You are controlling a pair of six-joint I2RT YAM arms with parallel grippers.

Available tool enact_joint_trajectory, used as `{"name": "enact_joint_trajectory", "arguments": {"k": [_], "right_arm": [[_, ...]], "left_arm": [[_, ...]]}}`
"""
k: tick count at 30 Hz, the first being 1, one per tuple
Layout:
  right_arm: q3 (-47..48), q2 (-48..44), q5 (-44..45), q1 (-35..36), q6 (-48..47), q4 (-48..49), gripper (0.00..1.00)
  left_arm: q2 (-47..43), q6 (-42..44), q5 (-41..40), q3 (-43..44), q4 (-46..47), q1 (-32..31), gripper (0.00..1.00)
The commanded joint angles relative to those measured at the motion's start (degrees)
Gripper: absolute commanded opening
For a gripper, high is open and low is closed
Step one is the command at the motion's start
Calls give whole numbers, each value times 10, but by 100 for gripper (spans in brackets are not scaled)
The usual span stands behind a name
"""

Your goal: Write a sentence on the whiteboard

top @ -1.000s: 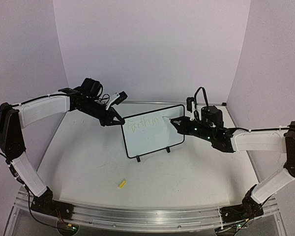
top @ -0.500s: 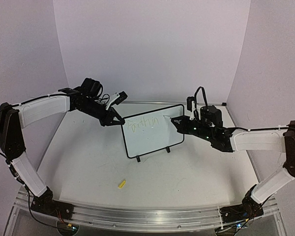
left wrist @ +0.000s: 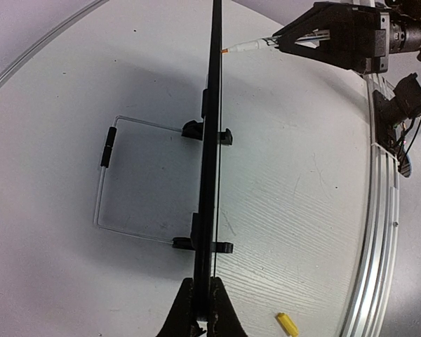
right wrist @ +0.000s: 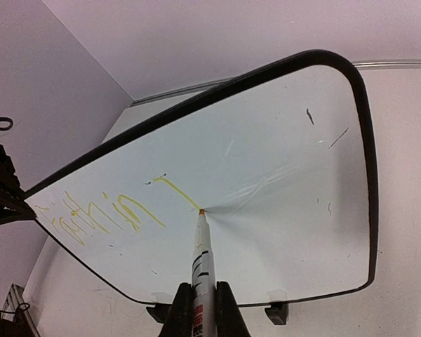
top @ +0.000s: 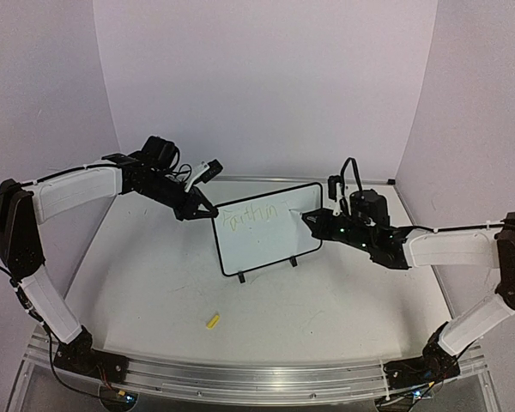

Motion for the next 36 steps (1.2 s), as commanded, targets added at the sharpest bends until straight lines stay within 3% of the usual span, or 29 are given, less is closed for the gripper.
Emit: {"name": "enact_joint_trajectory", "arguments": {"k": [1, 36], "right_arm": [[-6, -48, 11, -2, -13, 9, 0], [22, -2, 35, -2, -23, 5, 0]], "left_arm": [[23, 24, -32, -10, -65, -15, 0], [24, 24, -35, -11, -65, -17, 0]]}}
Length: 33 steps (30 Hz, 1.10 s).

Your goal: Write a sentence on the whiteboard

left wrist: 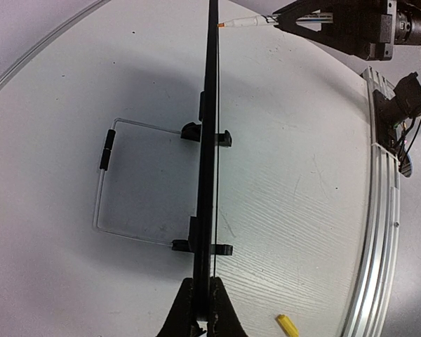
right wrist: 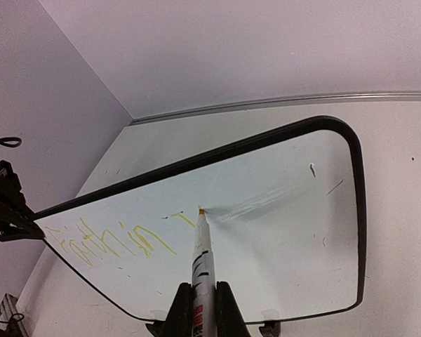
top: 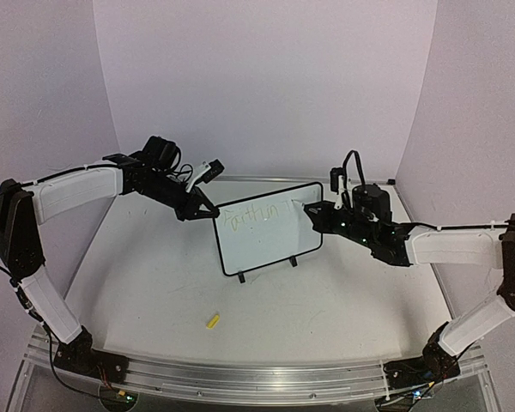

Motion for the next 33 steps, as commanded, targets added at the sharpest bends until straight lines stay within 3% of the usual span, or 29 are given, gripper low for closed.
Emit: {"name": "enact_joint_trajectory", "arguments": {"k": [1, 17, 24, 33], "right_arm": [[1, 10, 7, -2, 4, 4, 0], [-23, 43, -37, -1, 30, 7, 0], [-31, 1, -63, -1, 27, 19, 0], [-38, -58, -28, -9, 37, 2, 0]], "left_arm": [[24, 24, -31, -11, -69, -12, 0], [28, 24, -31, -10, -69, -12, 0], [30, 22, -40, -10, -69, -12, 0], [28, 20, -46, -9, -69, -12, 0]]}}
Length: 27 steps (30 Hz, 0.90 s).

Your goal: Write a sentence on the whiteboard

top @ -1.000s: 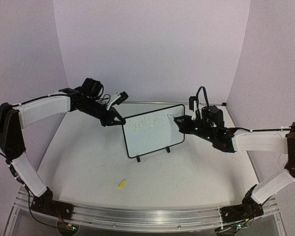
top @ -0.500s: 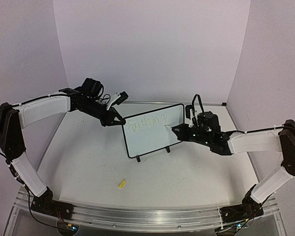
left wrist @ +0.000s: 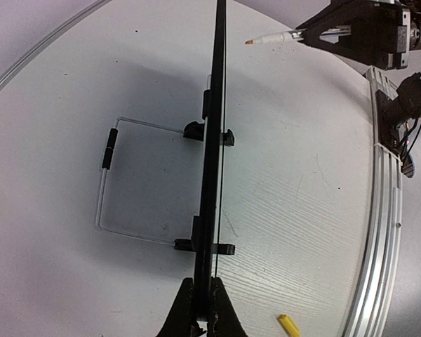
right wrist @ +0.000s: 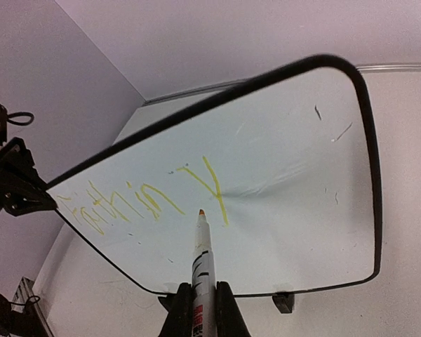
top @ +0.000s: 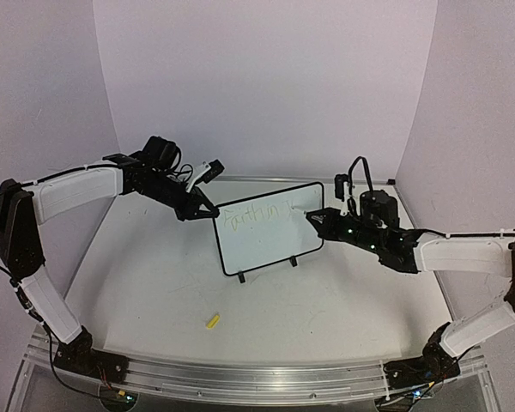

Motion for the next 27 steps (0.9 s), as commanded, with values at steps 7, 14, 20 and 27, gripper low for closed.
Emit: {"name": "enact_joint_trajectory", "arguments": {"k": [7, 14, 20, 27], "right_arm": [[20, 5, 15, -16, 8, 8, 0], [36, 19, 17, -21, 5, 8, 0], [44, 23, 22, -24, 2, 10, 0], [50, 32, 21, -31, 3, 12, 0]], "left_arm": [[27, 22, -39, -10, -69, -12, 0], [28, 23, -38, -10, -69, -12, 0], [30, 23, -38, -10, -69, -12, 0], [31, 23, -37, -10, -68, -12, 0]]}}
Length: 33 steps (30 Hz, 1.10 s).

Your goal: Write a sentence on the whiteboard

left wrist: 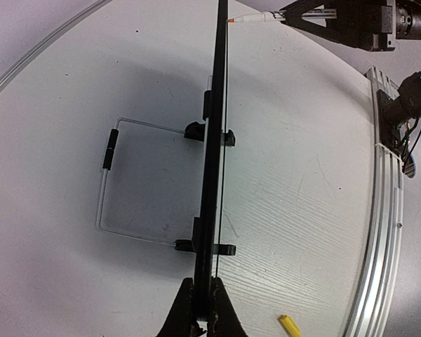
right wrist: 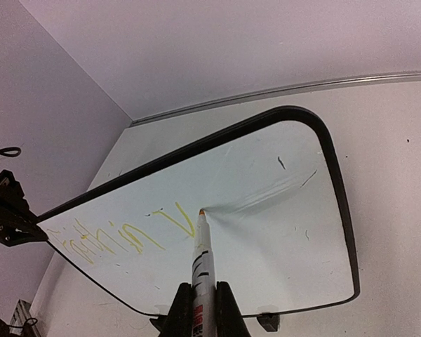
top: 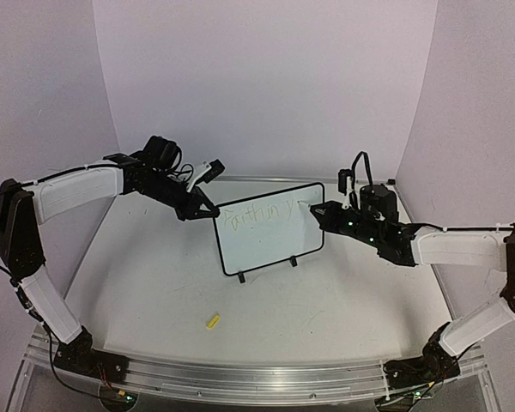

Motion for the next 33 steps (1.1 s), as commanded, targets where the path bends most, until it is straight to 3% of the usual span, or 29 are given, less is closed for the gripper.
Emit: {"name": "enact_joint_trajectory", "arguments": {"k": [1, 20, 33], "right_arm": [[26, 13, 6, -6, -4, 17, 0], [13, 21, -31, -6, -17, 33, 0], [1, 20, -5, -6, -9, 9, 0]], "left_arm": [[30, 23, -33, -12, -68, -10, 0], [30, 23, -33, -11, -68, -10, 0], [29, 23, -33, -12, -68, -10, 0]]}}
